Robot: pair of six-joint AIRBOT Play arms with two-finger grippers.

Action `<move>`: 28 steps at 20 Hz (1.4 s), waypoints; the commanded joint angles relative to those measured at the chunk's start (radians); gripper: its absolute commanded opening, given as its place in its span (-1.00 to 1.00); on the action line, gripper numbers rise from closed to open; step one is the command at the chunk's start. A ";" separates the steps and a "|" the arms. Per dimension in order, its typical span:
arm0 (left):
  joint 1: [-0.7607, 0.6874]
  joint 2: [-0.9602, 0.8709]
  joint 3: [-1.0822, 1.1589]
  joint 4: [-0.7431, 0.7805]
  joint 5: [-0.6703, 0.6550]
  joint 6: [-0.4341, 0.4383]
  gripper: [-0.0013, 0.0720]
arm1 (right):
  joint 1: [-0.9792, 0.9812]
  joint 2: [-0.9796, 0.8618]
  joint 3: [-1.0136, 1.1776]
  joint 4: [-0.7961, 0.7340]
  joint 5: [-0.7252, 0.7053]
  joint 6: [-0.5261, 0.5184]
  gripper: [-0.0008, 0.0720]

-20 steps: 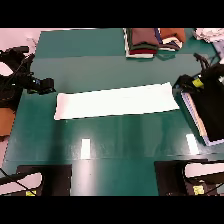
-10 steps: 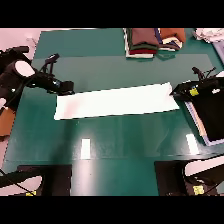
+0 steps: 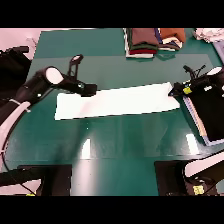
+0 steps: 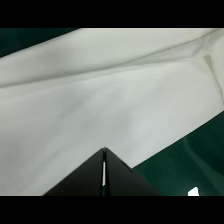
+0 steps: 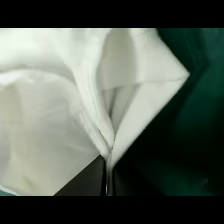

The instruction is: Fold the shirts.

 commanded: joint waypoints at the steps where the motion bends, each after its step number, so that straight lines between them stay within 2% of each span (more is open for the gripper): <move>1: -0.069 -0.110 0.073 -0.013 0.066 -0.011 -0.91 | 0.008 0.074 0.062 0.014 0.034 -0.001 -0.92; 8: -0.161 -0.417 0.360 -0.040 0.069 -0.006 -0.91 | 0.159 0.288 0.229 0.014 0.085 0.129 -0.92; 14: -0.170 -0.502 0.422 -0.049 0.050 -0.006 -0.91 | 0.360 0.319 0.338 0.013 0.085 0.203 -0.92; 18: -0.168 -0.504 0.423 -0.034 0.047 -0.006 -0.91 | 0.459 0.319 0.380 0.011 0.072 0.237 -0.92; 22: -0.089 -0.458 0.462 -0.013 -0.086 -0.007 -0.91 | 0.512 0.319 0.409 0.011 0.060 0.241 -0.93; 26: 0.054 -0.295 0.461 0.162 -0.203 -0.006 -0.91 | 0.583 0.307 0.410 0.019 0.010 0.241 -0.92; 28: 0.138 -0.186 0.461 0.241 -0.239 0.013 -0.91 | 0.654 0.277 0.410 0.071 -0.039 0.239 -0.92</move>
